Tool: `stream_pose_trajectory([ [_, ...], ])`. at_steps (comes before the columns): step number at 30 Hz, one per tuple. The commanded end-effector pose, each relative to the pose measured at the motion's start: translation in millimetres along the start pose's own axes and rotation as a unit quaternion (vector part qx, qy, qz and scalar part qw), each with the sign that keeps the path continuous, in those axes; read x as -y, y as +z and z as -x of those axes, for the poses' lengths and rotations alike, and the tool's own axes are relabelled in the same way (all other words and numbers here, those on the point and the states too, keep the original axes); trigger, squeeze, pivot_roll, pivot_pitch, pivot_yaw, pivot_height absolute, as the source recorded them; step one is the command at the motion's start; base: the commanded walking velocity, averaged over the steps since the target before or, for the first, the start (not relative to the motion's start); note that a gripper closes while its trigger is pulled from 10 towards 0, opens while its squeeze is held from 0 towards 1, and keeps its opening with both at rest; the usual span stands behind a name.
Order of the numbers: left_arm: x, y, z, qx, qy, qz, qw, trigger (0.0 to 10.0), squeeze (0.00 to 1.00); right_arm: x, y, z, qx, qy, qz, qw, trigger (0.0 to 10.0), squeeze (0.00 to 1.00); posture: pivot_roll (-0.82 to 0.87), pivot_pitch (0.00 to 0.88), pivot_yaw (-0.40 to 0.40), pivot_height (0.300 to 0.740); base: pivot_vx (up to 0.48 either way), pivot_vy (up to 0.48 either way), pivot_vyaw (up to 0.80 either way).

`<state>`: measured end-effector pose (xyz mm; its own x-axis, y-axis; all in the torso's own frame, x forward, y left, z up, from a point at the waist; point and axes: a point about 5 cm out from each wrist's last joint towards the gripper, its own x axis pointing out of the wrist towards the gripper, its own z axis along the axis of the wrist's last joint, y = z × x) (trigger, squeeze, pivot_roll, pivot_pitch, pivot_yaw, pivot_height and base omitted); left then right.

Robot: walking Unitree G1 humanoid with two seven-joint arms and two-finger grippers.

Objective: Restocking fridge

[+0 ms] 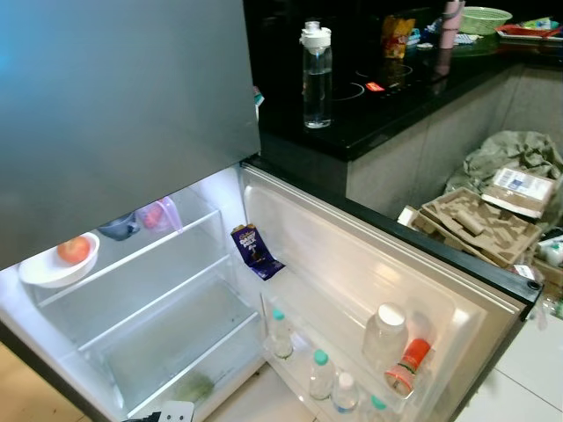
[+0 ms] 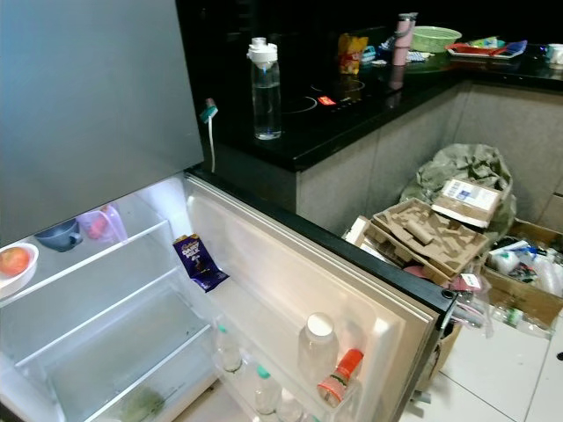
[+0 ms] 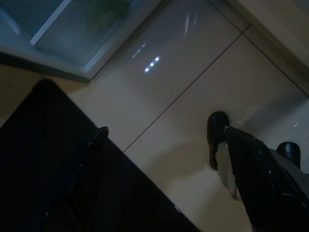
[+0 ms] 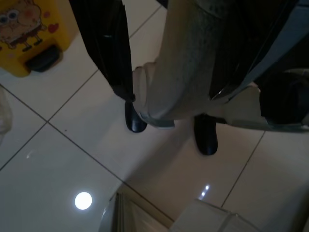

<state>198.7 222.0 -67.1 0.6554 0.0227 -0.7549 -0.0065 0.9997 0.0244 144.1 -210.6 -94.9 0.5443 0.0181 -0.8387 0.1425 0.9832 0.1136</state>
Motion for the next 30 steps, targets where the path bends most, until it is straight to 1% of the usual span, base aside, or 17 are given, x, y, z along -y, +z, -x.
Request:
stream_pose_trajectory([
  [1,2.3,-6.4,0.8,-0.012,-0.004,0.002,1.000,10.0,0.00,-0.3,-6.6,1.0,-0.010,-0.001,-0.008,1.000,10.0,0.00,-0.10,0.095,0.075,0.721,0.000,-0.322,0.00],
  [20,-0.5,-8.1,1.8,-0.012,0.001,0.011,1.000,10.0,0.00,-1.6,-8.4,1.3,-0.010,0.002,-0.007,1.000,10.0,0.00,-0.10,0.099,0.069,0.721,0.000,-0.355,0.00],
  [24,-3.7,-8.2,2.4,-0.008,0.019,0.024,0.999,10.0,0.00,-2.6,-8.6,1.1,-0.010,0.003,-0.006,1.000,10.0,0.00,-0.10,0.099,0.071,0.721,0.000,0.000,0.00],
  [30,-6.1,-6.7,2.4,-0.006,0.023,0.026,0.999,10.0,0.00,-3.9,-7.6,0.7,-0.006,0.002,-0.006,1.000,10.0,0.00,-0.10,0.099,0.071,0.721,0.000,0.000,0.00],
])
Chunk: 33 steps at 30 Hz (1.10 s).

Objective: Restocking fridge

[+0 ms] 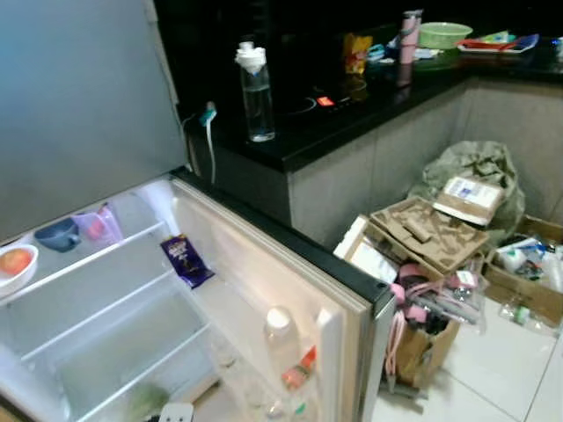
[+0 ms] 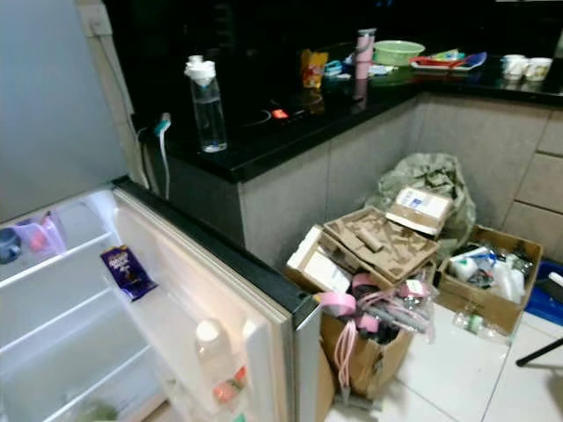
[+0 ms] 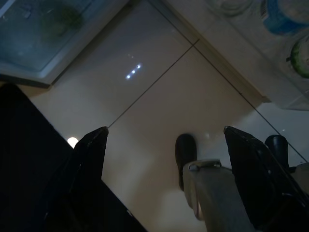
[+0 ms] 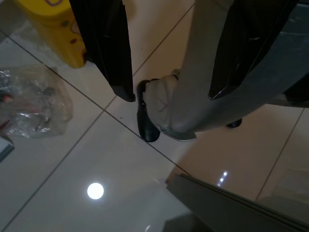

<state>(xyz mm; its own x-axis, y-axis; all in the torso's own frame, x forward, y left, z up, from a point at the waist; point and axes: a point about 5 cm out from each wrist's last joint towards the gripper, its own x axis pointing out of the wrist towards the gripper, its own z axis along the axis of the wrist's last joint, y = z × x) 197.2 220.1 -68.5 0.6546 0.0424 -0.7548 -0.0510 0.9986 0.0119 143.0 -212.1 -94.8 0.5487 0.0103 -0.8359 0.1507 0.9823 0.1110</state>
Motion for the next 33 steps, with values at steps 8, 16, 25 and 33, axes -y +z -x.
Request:
stream_pose_trajectory([
  [8,-12.3,-1,2.2,0.000,0.021,0.003,1.000,10.0,0.00,-4.1,10,-0.7,0.054,-0.021,0.028,0.998,10.0,0.00,-0.09,0.106,0.079,0.721,0.000,0.000,0.00],
  [16,-17.1,3,2.6,0.003,0.026,-0.018,1.000,10.0,0.00,7.6,150,6.8,0.263,-0.115,0.068,0.956,3.0,0.00,-0.09,0.119,0.082,0.721,0.000,0.000,0.00],
  [25,-23.7,-5,5.5,-0.010,0.039,-0.014,0.999,10.0,0.00,-6.9,202,10.7,0.277,-0.133,0.082,0.948,10.0,0.00,-0.07,0.120,0.072,0.721,0.000,0.000,0.00],
  [33,-41.5,-39,17.6,-0.085,0.083,-0.037,0.992,10.0,0.00,-66.3,221,8.9,0.286,0.066,0.072,0.953,10.0,0.00,-0.08,0.122,0.077,0.721,0.000,0.000,0.00],
])
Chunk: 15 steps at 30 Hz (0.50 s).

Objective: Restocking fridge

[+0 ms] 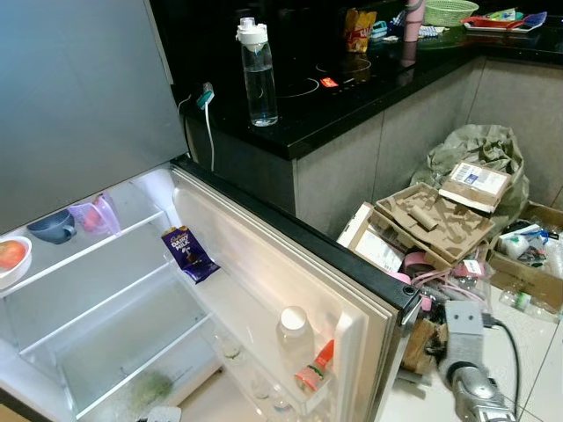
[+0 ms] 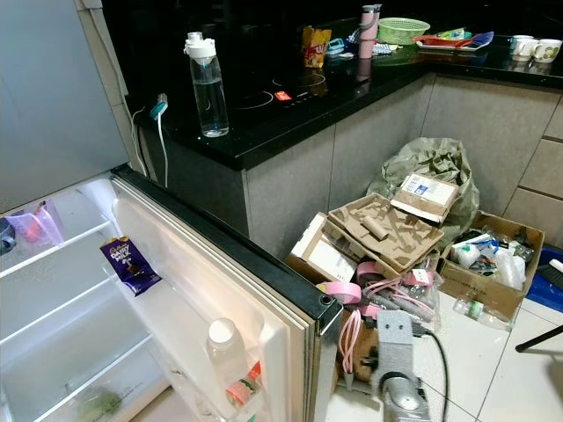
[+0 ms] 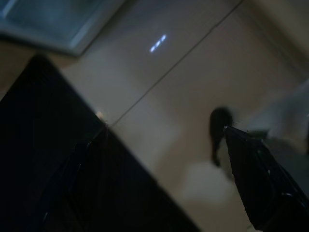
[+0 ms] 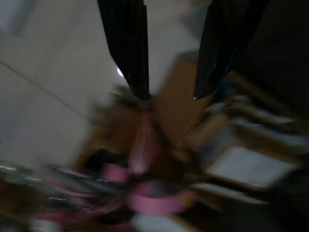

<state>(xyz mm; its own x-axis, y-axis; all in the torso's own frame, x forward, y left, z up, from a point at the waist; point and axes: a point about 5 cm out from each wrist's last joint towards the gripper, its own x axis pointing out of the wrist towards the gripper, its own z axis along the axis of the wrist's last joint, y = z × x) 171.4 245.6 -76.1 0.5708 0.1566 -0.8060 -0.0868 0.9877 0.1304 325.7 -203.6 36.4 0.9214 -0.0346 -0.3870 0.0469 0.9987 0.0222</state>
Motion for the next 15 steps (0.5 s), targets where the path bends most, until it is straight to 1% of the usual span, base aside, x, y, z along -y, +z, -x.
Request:
stream_pose_trajectory([
  [1,-14.8,-17,4.3,-0.037,0.025,-0.016,0.999,10.0,0.00,-15.5,3,-2.3,-0.002,0.053,-0.012,0.998,10.0,0.00,-0.08,0.122,0.077,0.721,0.000,0.000,0.00],
  [2,-18.2,-27,6.6,-0.060,0.035,-0.025,0.997,10.0,0.00,-32.1,9,-3.6,0.005,0.110,-0.017,0.994,10.0,0.00,-0.08,0.123,0.078,0.721,0.000,0.000,0.00],
  [3,-19.0,-30,7.5,-0.069,0.037,-0.029,0.997,10.0,0.00,-39.1,11,-3.8,0.008,0.134,-0.020,0.991,10.0,0.00,-0.08,0.123,0.078,0.721,0.000,0.000,0.00],
  [4,-19.0,-30,7.5,-0.069,0.037,-0.029,0.997,10.0,0.00,-39.1,11,-3.8,0.008,0.134,-0.020,0.991,10.0,0.00,-0.08,0.123,0.078,0.721,0.000,0.000,0.00],
  [5,-19.7,-33,8.1,-0.074,0.037,-0.031,0.996,10.0,0.00,-43.8,13,-3.9,0.010,0.150,-0.022,0.988,10.0,0.00,-0.08,0.123,0.080,0.721,0.000,0.000,0.00],
  [6,-18.9,-37,9.0,-0.082,0.037,-0.035,0.995,10.0,0.00,-51.3,16,-3.7,0.013,0.177,-0.023,0.984,10.0,0.00,-0.08,0.123,0.080,0.721,0.000,0.000,0.00],
  [7,-18.1,-43,10.6,-0.094,0.034,-0.043,0.994,10.0,0.00,-63.5,21,-2.5,0.018,0.221,-0.029,0.975,10.0,0.00,-0.08,0.122,0.080,0.721,0.000,0.000,0.00],
  [8,-18.1,-43,10.6,-0.094,0.034,-0.043,0.994,10.0,0.00,-63.5,21,-2.5,0.018,0.221,-0.029,0.975,10.0,0.00,-0.08,0.122,0.080,0.721,0.000,0.000,0.00],
  [9,-17.5,-47,11.7,-0.102,0.032,-0.048,0.993,10.0,0.00,-71.6,24,-1.2,0.022,0.251,-0.032,0.967,10.0,0.00,-0.08,0.122,0.080,0.721,0.000,0.000,0.00],
  [10,-17.4,-53,13.3,-0.111,0.031,-0.053,0.992,10.0,0.00,-82.3,28,1.2,0.025,0.292,-0.036,0.955,10.0,0.00,-0.08,0.123,0.080,0.721,0.000,0.000,0.00],
  [11,-17.9,-57,14.7,-0.118,0.031,-0.055,0.991,10.0,0.00,-93.5,32,4.8,0.027,0.335,-0.038,0.941,10.0,0.00,-0.08,0.123,0.080,0.721,0.000,0.000,0.00],
  [12,-17.9,-57,14.7,-0.118,0.031,-0.055,0.991,10.0,0.00,-93.5,32,4.8,0.027,0.335,-0.038,0.941,10.0,0.00,-0.08,0.123,0.080,0.721,0.000,0.000,0.00],
  [13,-18.4,-60,15.8,-0.123,0.031,-0.058,0.990,10.0,0.00,-104.6,35,9.7,0.027,0.379,-0.041,0.924,10.0,0.00,-0.08,0.123,0.078,0.721,0.000,0.000,0.00],
  [14,-18.7,-62,16.7,-0.128,0.031,-0.060,0.990,10.0,0.00,-118.9,40,18.6,0.027,0.437,-0.052,0.898,10.0,0.00,-0.08,0.123,0.077,0.721,0.000,0.000,0.00],
  [15,-18.7,-62,16.7,-0.128,0.031,-0.060,0.990,10.0,0.00,-118.9,40,18.6,0.027,0.437,-0.052,0.898,10.0,0.00,-0.08,0.123,0.077,0.721,0.000,0.000,0.00],
])
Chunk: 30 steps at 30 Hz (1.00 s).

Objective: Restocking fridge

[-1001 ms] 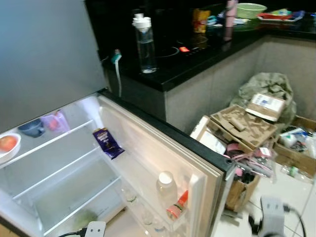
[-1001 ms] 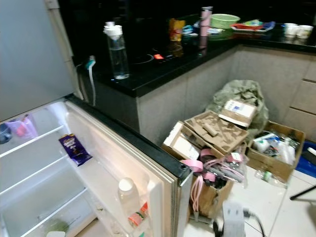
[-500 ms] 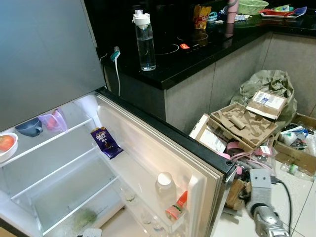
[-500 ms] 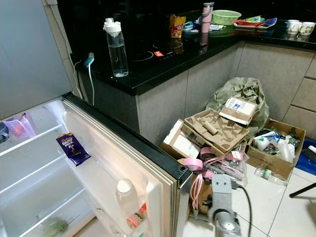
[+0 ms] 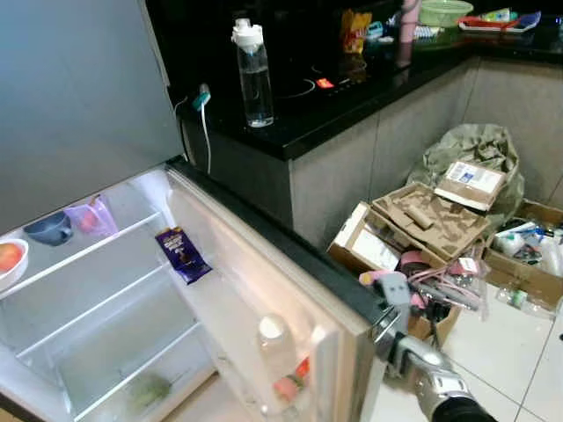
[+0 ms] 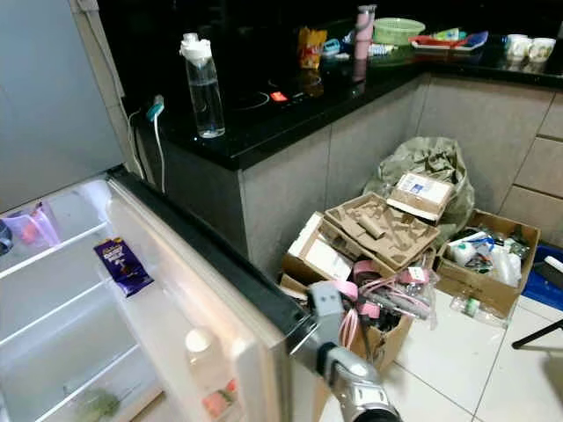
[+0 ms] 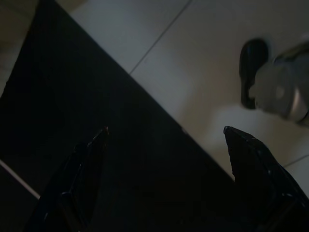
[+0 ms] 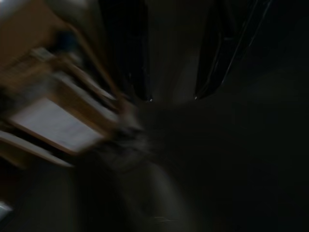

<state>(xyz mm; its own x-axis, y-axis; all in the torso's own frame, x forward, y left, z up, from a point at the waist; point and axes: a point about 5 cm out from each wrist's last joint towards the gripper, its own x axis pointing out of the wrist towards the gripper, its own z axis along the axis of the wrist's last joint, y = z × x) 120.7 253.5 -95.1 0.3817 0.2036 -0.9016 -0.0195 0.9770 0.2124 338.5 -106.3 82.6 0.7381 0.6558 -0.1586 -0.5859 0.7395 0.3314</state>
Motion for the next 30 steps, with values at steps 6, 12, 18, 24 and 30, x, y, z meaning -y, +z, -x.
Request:
stream_pose_trajectory([
  [6,-9.8,-10,1.7,-0.021,0.010,-0.010,1.000,10.0,0.00,-95.9,23,10.8,0.048,0.357,-0.153,0.920,10.0,0.00,-0.07,0.124,0.068,0.721,0.000,0.000,0.00],
  [12,-11.0,-13,2.3,-0.018,0.008,-0.009,1.000,10.0,0.00,-70.8,-1,6.2,0.038,0.261,-0.150,0.953,10.0,0.00,-0.07,0.125,0.066,0.721,0.000,0.000,0.00],
  [18,-12.3,-18,3.3,-0.020,0.007,-0.009,1.000,10.0,0.00,-16.2,-43,13.4,-0.034,0.028,-0.128,0.991,10.0,0.00,-0.07,0.128,0.072,0.721,0.000,0.000,0.00],
  [24,-20.5,-26,5.6,-0.028,0.019,-0.009,0.999,10.0,0.00,32.7,-88,70.4,-0.124,-0.174,-0.116,0.970,10.0,0.00,-0.07,0.133,0.076,0.721,0.000,0.000,0.00],
  [30,-38.6,-21,8.2,0.017,0.051,0.070,0.996,10.0,0.00,42.9,-123,104.4,-0.172,-0.232,-0.106,0.952,10.0,0.00,-0.07,0.131,0.076,0.721,0.000,0.000,0.00],
])
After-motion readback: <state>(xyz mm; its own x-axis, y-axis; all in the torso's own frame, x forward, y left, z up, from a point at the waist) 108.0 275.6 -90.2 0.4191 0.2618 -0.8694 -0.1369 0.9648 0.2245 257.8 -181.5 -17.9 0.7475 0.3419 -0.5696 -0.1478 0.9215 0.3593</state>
